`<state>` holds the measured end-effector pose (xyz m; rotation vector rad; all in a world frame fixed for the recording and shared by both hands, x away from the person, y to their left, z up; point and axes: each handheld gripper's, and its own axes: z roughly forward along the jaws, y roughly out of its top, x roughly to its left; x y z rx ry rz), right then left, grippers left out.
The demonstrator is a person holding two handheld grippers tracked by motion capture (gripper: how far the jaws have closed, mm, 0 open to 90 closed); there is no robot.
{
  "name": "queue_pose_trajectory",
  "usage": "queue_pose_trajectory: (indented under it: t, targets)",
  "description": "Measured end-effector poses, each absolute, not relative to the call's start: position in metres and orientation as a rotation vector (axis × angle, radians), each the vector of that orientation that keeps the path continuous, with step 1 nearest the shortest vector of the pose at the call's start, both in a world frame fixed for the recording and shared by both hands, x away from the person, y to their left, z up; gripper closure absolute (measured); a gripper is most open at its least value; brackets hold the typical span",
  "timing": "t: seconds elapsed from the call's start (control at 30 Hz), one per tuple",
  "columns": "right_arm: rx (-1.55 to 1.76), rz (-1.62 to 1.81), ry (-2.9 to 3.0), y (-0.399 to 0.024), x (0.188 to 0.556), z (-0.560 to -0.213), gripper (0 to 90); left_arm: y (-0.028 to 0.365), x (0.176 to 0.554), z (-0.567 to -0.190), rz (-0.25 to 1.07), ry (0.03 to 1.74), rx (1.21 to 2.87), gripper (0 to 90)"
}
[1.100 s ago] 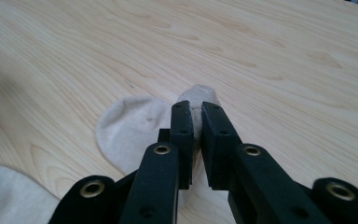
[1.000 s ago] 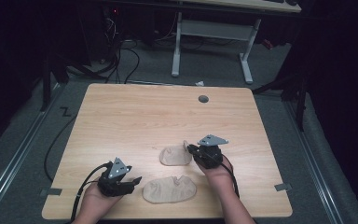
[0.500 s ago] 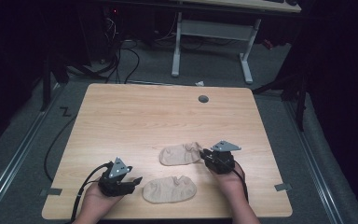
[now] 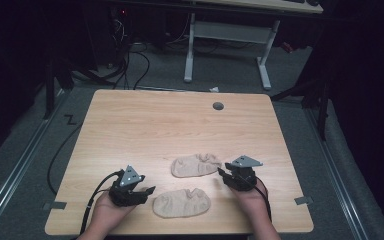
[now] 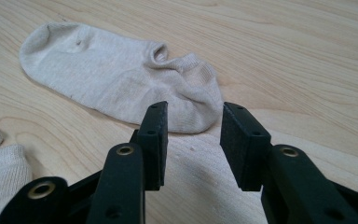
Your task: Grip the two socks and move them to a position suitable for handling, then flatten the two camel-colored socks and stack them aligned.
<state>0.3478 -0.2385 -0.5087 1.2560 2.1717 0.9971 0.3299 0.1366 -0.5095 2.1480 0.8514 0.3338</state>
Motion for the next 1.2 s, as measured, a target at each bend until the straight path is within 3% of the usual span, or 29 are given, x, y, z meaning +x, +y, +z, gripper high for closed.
queue_pose_trajectory:
  t: [0.73, 1.2]
  targets:
    - [1.258, 1.04, 2.152, -0.25, 0.344, -0.505, 54.7, 0.094, 0.368, -0.51, 0.321, 0.886, 2.112, 45.5]
    - [1.309, 1.06, 2.146, -0.251, 0.363, -0.504, 54.5, 0.091, 0.383, -0.508, 0.304, 0.924, 2.076, 45.1]
